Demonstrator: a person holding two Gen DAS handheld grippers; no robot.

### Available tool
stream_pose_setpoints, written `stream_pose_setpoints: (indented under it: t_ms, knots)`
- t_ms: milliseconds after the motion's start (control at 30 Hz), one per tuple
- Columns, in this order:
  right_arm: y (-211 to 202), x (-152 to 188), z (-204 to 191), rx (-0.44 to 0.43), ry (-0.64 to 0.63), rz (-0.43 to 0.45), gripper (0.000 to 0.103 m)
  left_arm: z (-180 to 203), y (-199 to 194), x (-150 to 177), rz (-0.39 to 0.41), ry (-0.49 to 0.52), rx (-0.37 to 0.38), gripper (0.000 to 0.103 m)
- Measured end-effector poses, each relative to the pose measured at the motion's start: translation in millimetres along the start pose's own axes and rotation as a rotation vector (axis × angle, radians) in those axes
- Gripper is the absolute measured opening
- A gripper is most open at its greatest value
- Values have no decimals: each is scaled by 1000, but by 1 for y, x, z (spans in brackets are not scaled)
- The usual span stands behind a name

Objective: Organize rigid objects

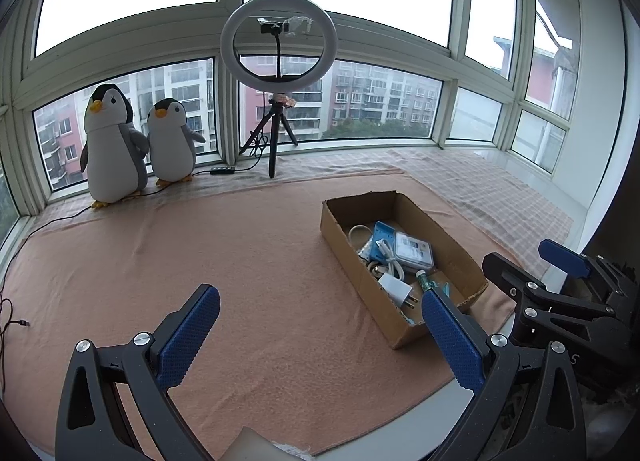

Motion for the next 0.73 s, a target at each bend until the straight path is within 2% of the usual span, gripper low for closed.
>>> stream_pose_setpoints:
  t_ms: [733]
  knots:
    - [1, 0, 0, -1, 0, -4, 82, 0, 0, -1, 0, 2, 2, 102]
Point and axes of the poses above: each gripper's, at about its wrist camera, not at the fingertips, and y roughly the way its jaws point, z to its right, x to its underside, the point moved 2 cm from there along y, roughly the way its jaws point, and after that the axes turned 3 degrees about z, right-handed, at the moved point
